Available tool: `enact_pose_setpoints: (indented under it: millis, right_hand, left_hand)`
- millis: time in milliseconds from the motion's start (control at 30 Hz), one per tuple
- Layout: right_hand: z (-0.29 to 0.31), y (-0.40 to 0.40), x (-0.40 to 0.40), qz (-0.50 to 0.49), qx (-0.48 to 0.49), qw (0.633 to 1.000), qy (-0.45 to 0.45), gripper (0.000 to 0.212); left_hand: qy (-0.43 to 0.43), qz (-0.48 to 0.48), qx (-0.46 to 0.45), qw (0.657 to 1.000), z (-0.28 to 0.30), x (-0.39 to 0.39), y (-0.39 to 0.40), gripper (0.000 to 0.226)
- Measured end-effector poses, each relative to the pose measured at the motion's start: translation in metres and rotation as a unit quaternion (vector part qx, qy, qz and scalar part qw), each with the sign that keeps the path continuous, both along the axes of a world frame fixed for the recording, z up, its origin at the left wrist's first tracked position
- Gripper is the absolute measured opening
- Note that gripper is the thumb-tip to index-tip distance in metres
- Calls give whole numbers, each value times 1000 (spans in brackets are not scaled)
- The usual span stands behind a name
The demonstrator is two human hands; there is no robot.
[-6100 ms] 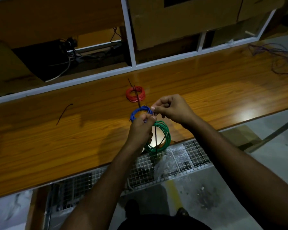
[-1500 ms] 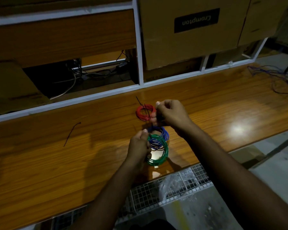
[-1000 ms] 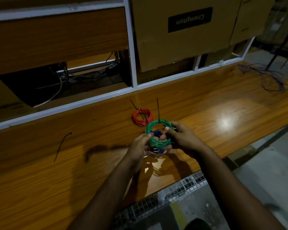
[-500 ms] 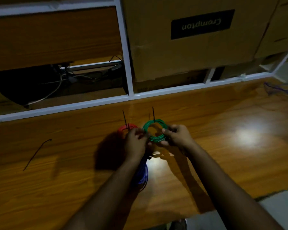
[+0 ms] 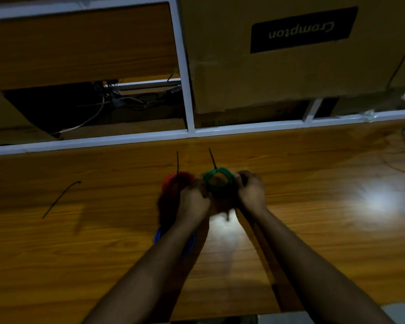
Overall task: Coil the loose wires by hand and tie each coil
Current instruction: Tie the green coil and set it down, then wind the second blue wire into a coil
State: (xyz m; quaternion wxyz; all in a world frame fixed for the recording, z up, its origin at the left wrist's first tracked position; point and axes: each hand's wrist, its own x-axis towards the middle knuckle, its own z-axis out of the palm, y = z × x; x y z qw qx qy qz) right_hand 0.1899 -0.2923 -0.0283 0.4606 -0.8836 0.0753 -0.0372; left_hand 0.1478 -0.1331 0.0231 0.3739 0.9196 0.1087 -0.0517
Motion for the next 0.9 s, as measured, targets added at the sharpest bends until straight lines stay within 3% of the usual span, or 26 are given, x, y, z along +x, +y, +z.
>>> enact_pose_setpoints:
  millis: [67,167,367,600,733,900]
  right_hand:
    - [6,4,-12,-7,-20,1000,-14,31]
    - [13,10,-33,14,-65,998,-21,33]
    - [19,3,-89,-15,-158,985,-65,37]
    - [24,-57,-146,-72,-255,959,-97,44]
    - [22,-109,-157,-94,-336,931,-105,45]
    - [8,-197,-161,-116,-371,917,-84,50]
  left_hand:
    - [-26,7,-8,1000,5,-9,7,21]
    - [-88,-22,-6,996,8,-21,17,30]
    - [-134,-153,40,978,0,-36,15,31]
    - [-165,-287,-15,943,-7,-70,-51,41]
    - [-194,-306,3,932,-2,-74,-100,44]
    - [-222,-329,29,918,-3,-73,-187,46]
